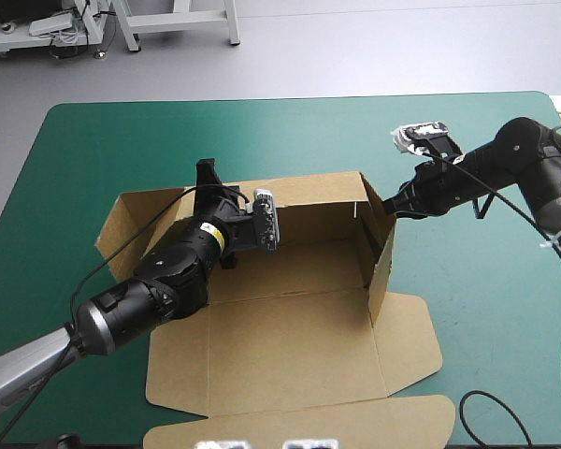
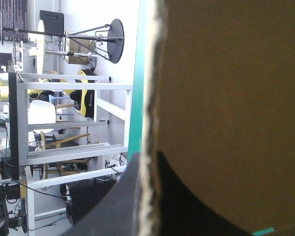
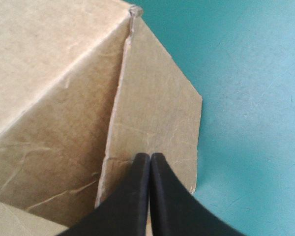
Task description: Fold the box
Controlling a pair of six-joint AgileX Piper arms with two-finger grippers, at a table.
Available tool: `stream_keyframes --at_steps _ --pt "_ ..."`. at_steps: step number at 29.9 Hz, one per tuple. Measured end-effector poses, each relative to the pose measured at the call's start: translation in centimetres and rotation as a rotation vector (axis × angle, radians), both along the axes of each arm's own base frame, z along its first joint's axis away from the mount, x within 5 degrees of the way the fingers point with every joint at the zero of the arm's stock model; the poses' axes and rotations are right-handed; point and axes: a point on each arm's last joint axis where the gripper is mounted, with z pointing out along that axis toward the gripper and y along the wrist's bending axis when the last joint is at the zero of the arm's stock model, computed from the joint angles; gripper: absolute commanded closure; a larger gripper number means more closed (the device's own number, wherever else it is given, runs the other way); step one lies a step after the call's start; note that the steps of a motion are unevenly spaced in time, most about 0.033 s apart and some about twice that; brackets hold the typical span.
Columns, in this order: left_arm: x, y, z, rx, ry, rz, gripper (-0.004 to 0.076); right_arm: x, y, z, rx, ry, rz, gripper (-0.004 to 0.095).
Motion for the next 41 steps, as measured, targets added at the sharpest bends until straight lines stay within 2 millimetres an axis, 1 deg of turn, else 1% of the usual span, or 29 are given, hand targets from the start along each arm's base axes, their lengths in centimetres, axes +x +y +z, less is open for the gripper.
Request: stream_keyframes --at_steps 3,5,9,15,18,23,25,27,29,32,34,35,36,41 --pt "0.0 0.1 0.0 0.003 0.001 0.007 0.0733 -0.4 0.0 -0.2 0.001 -0.013 0.020 0.0921" --pt "0.0 0.1 0.0 0.004 0.001 0.008 0.0733 -0.5 0.1 -0.7 0.006 -0.029 0.023 0.0920" --pt "0.0 0.1 0.0 0.011 0.000 0.007 0.0733 -1.2 -0.1 -2.6 -0.005 -0.092 0.018 0.0921" --pt "0.0 0.1 -0.3 0.078 -0.009 -0.022 0.0733 -3.6 0.0 -5.7 0.018 -0.248 0.069 0.0921" --pt "0.0 0.1 -0.6 0.102 -0.008 -0.031 0.0733 -4.3 0.2 -7.0 0.043 -0.335 0.117 0.0921" --pt "-0.1 0.2 -1.1 0.130 -0.004 -0.048 0.0733 -5.3 0.2 -8.6 0.016 -0.389 0.178 0.0918" --pt "-0.1 0.2 -1.2 0.137 -0.003 -0.050 0.0733 -5.5 0.2 -8.9 0.002 -0.402 0.205 0.0893" --pt "-0.1 0.2 -1.2 0.142 -0.006 -0.055 0.0733 -5.6 0.1 -8.9 -0.008 -0.413 0.218 0.0799" --pt "-0.2 0.2 -1.2 0.149 -0.008 -0.059 0.0733 -5.8 0.1 -8.9 -0.020 -0.417 0.237 0.0630" --pt "-0.2 0.2 -1.2 0.159 -0.011 -0.064 0.0733 -6.1 0.2 -9.1 -0.022 -0.401 0.286 0.0332" --pt "-0.2 0.2 -1.2 0.162 -0.012 -0.067 0.0733 -6.5 0.4 -9.0 -0.005 -0.392 0.321 0.0205" --pt "-0.2 0.2 -1.2 0.161 -0.012 -0.070 0.0733 -6.6 0.5 -9.0 0.011 -0.389 0.334 0.0160" --pt "-0.2 0.2 -1.2 0.161 -0.012 -0.070 0.0733 -6.7 0.6 -8.9 0.025 -0.390 0.342 0.0136" --pt "-0.1 0.1 -1.3 0.162 -0.011 -0.074 0.0731 -6.6 1.1 -8.2 0.092 -0.446 0.337 0.0133"
